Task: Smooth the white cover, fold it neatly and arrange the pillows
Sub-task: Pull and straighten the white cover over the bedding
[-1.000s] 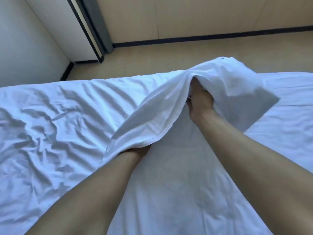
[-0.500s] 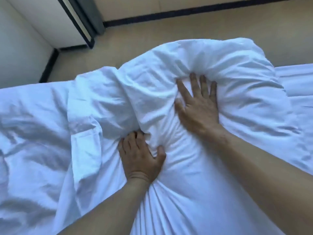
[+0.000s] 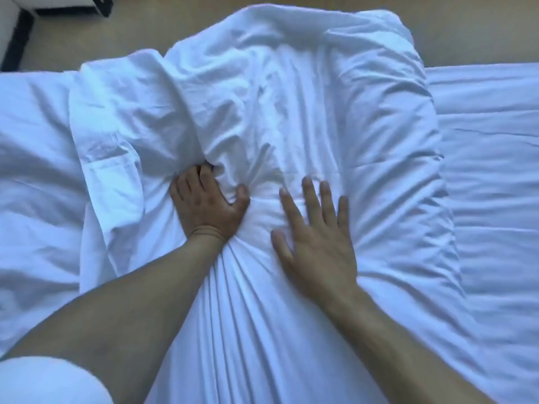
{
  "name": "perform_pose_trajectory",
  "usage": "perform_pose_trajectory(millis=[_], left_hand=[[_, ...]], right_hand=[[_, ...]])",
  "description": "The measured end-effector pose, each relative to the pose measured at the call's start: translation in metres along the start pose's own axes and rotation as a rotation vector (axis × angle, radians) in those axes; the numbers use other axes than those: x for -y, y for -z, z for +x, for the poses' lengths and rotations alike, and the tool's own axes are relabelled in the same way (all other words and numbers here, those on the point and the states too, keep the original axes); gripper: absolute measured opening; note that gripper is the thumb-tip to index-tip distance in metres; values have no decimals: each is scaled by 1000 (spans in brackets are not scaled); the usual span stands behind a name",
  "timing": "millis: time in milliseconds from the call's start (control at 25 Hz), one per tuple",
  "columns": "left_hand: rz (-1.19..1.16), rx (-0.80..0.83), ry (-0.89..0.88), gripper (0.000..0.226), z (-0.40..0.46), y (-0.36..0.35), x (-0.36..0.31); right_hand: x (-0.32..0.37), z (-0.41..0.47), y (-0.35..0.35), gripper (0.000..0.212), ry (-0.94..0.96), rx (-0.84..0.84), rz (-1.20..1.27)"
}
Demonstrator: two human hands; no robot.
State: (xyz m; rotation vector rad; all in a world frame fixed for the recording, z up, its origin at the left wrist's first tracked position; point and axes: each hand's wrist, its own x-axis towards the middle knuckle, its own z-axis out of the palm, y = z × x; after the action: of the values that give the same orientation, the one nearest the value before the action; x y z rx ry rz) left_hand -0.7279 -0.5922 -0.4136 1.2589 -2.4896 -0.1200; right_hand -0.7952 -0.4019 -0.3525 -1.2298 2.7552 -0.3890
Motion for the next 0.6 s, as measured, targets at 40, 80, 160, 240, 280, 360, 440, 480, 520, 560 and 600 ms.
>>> perform_pose_trajectory(millis=[40,80,160,240,280,360,440,480,520,560,600], left_hand=[[21,14,24,65,-2,0,-1],[45,27,37,66,-6,2,-4],[103,89,37,71,-10,11,-9],[149,169,33,79,-18,23,-16],[153,211,28,80,-29,32,-21],[89,317,16,80,-88,54,-31],[25,394,-36,77,-185,86,-30],[9,373,-89,76,-243,108,-25],[11,357,-137,75,-304,130,-16],[13,376,-166,73,-364,150,-7],[17,414,-171,72,-418,169,1]], right_hand=[[-1,-74,-4,66,3,29,-10],[-3,-139,-8,67,-11,60,-7],[-12,-218,-21,67,-33,100,-15],[-20,-226,-38,69,-21,77,-49],[-22,-217,-47,69,-12,60,-54],[-21,-211,-50,67,-33,51,-32],[-21,-220,-45,66,-68,53,-25],[-17,-234,-41,66,-86,75,-18],[-11,-254,-38,65,-104,98,6],[-4,-280,-36,65,-124,113,30],[3,-313,-36,66,-139,134,48]])
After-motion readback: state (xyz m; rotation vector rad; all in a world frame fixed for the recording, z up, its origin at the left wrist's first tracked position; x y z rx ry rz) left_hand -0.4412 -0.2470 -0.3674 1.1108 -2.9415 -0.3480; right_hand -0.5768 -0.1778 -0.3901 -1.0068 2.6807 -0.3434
